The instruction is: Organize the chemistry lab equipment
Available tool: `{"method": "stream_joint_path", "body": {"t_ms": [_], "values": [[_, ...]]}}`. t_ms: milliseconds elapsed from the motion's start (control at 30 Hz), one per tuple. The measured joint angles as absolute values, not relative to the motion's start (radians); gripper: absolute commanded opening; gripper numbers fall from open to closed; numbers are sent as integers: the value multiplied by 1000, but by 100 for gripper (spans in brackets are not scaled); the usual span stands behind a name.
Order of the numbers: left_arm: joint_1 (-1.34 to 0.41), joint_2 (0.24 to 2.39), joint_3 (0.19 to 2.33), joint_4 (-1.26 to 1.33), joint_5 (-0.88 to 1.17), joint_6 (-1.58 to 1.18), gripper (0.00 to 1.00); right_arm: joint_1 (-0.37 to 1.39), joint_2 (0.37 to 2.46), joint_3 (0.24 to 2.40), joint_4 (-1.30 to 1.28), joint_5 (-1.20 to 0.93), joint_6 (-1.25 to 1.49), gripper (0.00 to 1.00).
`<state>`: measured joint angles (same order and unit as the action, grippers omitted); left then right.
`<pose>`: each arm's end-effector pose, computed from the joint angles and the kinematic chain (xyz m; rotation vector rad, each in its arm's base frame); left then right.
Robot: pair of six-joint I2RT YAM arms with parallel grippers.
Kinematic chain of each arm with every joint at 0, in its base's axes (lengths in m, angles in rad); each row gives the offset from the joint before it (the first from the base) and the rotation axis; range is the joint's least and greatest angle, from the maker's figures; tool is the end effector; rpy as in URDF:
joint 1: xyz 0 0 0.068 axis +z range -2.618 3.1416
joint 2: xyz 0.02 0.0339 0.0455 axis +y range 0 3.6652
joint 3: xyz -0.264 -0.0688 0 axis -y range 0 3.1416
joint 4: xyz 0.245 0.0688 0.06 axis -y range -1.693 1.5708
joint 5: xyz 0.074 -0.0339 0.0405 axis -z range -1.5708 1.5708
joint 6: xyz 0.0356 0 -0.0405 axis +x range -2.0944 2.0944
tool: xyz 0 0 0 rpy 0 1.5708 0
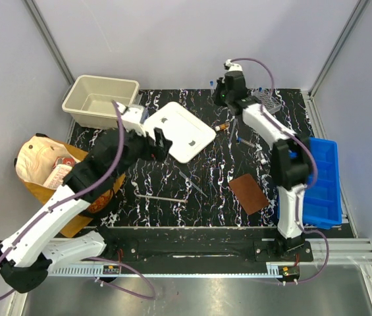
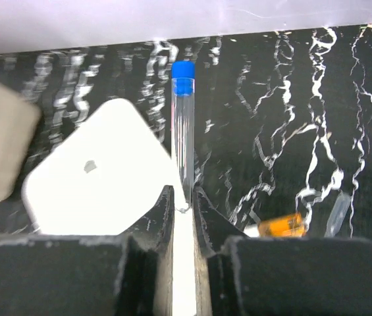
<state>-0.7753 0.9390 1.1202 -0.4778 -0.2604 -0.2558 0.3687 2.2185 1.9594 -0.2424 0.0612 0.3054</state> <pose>0.1478 -0.1320 0.3980 0.3060 1.8588 -0.4705 0.4929 0.1881 0.2666 -0.0283 2.0898 0.3489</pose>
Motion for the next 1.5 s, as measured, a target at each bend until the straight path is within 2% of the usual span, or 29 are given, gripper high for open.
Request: {"method": "stream_joint_path", "body": {"t_ms": [133,267,433,533,767,1200,1367,1433,1500], "values": [[-661,963,1219,-475,-124,-356,87,371,1830,1510,27,-25,370,3],[-580,990,1233,-432,43,-438,85,385,1575,1176,276,-101,456,3],[-529,1060,1186,-338,221,-493,80,446,1394,847,456,-173,591,3],[-519,1085,1146,-296,295,-508,76,514,1308,724,498,-178,654,3],[-518,1124,1100,-192,413,-524,66,666,1160,602,663,-166,749,2],[-518,1174,1044,-90,490,-551,42,791,1166,584,794,-82,780,2],[-518,1176,1038,-62,517,-554,18,813,1193,584,824,-67,783,3],[-518,1179,1038,-50,539,-562,11,820,1203,584,830,-62,783,7],[-519,1180,1037,-47,557,-561,4,823,1206,581,834,-61,781,16]]}}
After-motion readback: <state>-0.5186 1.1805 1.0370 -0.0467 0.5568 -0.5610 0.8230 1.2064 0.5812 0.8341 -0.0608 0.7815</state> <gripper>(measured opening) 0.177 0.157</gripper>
